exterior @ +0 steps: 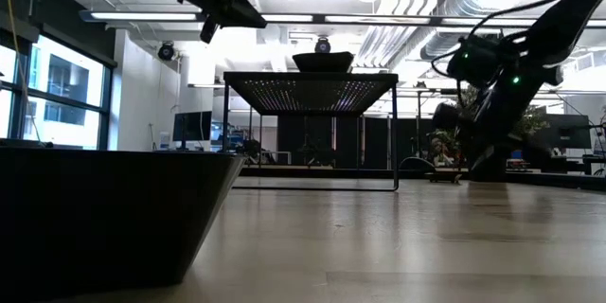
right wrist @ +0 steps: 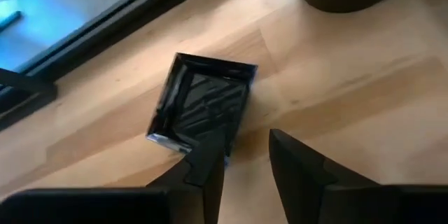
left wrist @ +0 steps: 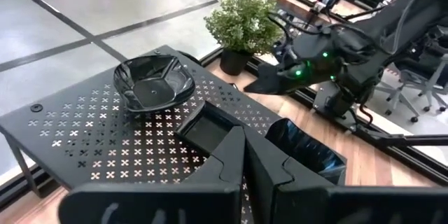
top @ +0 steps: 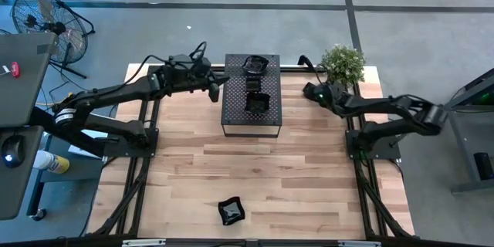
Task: Pick & Place Mini shaped plates
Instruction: Stack the square plate on top of the stacked square plates on the shelf
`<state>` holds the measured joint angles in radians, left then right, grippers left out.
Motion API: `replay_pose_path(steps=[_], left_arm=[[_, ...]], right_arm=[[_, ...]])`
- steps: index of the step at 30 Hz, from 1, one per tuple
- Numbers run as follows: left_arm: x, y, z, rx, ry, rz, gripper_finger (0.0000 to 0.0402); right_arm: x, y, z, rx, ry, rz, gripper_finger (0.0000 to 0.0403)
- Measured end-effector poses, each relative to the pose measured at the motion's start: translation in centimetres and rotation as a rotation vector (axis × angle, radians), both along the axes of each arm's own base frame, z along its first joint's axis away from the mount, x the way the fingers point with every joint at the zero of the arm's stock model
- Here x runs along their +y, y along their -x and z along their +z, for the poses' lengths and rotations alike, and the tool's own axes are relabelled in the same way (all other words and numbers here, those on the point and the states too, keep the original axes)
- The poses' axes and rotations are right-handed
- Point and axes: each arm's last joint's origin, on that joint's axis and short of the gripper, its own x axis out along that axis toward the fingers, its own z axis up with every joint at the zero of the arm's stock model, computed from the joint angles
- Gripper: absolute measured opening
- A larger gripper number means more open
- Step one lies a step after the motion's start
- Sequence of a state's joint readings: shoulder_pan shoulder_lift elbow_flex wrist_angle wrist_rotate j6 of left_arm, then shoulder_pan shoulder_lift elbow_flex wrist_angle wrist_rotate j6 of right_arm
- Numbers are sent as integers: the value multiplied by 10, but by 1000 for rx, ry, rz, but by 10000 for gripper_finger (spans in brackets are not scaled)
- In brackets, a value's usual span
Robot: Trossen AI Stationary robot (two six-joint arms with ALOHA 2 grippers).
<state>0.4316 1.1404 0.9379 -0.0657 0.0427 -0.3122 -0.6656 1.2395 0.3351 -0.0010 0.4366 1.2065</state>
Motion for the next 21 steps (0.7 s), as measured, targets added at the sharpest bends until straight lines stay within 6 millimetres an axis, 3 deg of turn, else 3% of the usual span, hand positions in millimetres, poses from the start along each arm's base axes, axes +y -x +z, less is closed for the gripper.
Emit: replay_pose_path(steps=[11, 18, 21], left_arm=[[0, 1, -2, 19, 8, 1, 0], [0, 0, -2, 21, 9, 1, 0], [0, 1, -2, 22, 10, 1, 0]], right_arm=[[-17, -8, -21, 2, -38, 20, 60], [-15, -9, -18, -14, -51, 69, 9], [-14, -8, -10, -28, -33, 101, 6]])
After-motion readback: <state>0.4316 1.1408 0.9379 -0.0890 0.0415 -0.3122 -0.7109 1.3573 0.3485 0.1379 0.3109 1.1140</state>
